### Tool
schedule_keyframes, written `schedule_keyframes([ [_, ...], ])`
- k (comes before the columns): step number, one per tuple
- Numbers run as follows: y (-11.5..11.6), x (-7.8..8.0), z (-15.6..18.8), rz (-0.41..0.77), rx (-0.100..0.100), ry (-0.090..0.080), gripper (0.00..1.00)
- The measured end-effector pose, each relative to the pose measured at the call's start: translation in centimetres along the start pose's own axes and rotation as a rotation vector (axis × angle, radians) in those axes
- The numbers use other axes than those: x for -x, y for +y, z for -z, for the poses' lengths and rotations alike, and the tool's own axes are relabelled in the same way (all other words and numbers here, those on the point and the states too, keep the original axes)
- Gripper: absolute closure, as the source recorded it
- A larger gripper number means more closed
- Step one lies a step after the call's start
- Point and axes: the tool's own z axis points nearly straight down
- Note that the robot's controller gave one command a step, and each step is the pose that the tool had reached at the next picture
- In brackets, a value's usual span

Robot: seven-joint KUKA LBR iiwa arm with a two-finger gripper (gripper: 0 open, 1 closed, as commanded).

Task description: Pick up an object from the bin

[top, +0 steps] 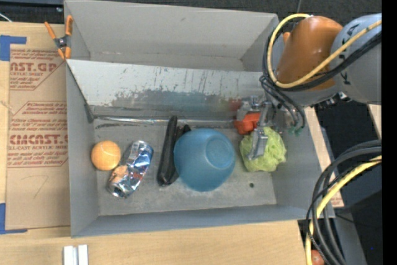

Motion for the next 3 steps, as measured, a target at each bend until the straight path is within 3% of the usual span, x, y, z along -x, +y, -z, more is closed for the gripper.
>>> schedule_keyframes([
  [1, 0.1, 0.1, 0.5, 0.002, -0.001, -0.006, 0.00],
  [2, -4.7, -1.2, -5.1, -0.041, 0.001, -0.007, 0.00],
  [3, -7.0, -2.9, -1.7, 0.011, 0.000, -0.019, 0.00],
])
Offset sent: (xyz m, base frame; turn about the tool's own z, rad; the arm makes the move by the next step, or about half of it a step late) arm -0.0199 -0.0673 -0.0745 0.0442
